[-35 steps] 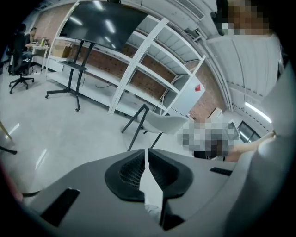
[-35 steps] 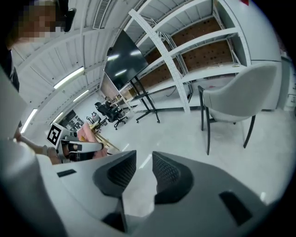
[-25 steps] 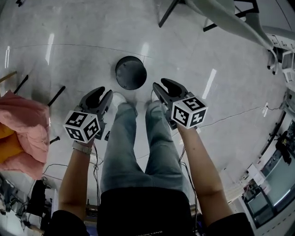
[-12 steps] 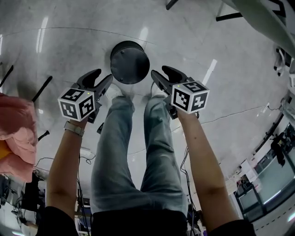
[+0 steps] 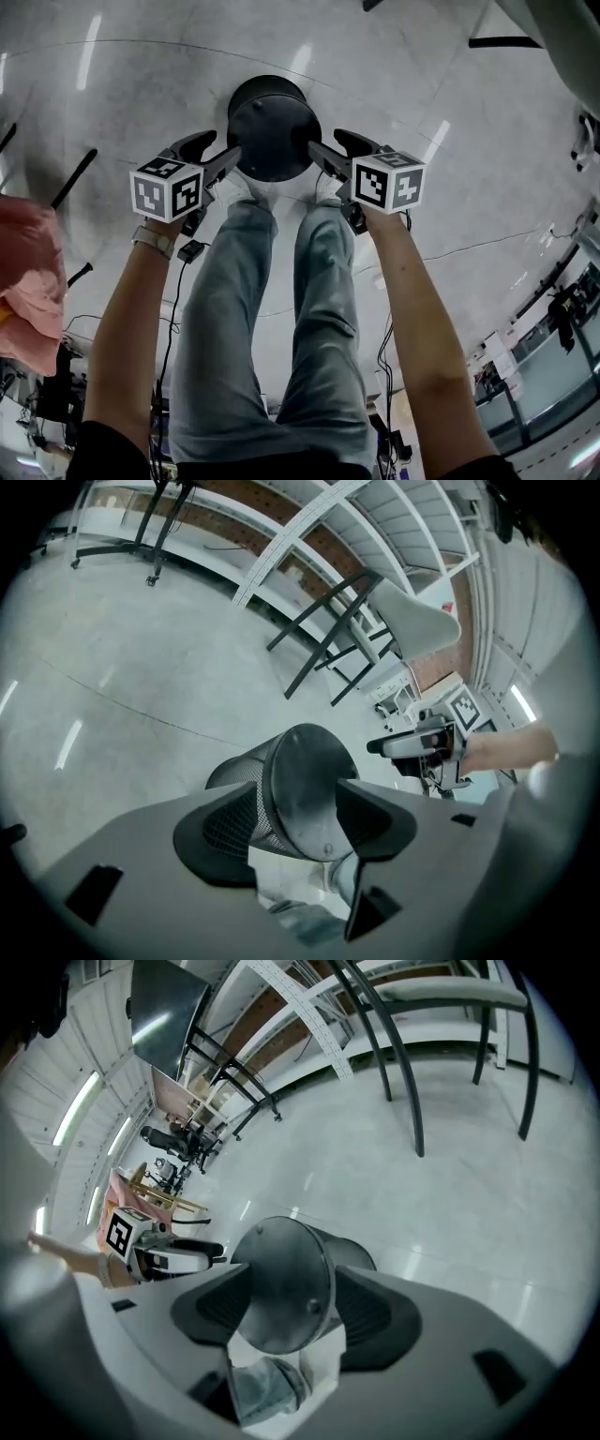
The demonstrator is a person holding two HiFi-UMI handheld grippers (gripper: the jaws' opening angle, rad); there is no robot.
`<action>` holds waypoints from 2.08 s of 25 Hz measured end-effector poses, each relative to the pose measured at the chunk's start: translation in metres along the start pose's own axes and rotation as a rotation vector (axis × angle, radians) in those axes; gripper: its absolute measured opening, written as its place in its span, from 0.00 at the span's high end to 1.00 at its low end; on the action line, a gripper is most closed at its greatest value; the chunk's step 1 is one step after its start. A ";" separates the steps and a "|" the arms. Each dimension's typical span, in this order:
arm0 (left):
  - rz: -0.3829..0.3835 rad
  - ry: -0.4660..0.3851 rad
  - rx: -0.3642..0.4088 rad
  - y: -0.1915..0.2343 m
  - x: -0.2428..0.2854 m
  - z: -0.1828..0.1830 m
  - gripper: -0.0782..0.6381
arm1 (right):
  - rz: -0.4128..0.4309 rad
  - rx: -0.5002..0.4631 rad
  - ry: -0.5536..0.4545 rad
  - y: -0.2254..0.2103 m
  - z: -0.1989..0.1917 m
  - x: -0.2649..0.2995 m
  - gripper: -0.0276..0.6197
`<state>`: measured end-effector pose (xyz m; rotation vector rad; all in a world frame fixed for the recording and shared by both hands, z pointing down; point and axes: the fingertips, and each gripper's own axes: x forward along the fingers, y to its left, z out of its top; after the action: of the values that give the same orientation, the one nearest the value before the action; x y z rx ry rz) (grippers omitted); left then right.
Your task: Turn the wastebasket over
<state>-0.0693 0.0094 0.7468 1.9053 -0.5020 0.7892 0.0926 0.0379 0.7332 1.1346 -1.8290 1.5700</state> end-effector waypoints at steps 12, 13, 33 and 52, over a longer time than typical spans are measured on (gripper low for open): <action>-0.059 0.094 0.002 0.013 0.033 -0.022 0.52 | 0.028 0.072 0.060 -0.018 -0.022 0.045 0.52; -0.063 0.099 -0.006 0.014 0.035 -0.023 0.52 | 0.024 0.072 0.057 -0.018 -0.022 0.047 0.52; 0.015 -0.072 0.123 0.012 0.030 0.029 0.62 | -0.078 -0.053 -0.137 -0.026 0.026 0.037 0.61; 0.053 -0.156 0.120 -0.014 0.030 0.022 0.66 | -0.104 -0.146 -0.213 -0.035 0.018 0.018 0.63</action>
<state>-0.0327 -0.0045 0.7527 2.0827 -0.6157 0.7216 0.1150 0.0154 0.7629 1.3471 -1.9499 1.2763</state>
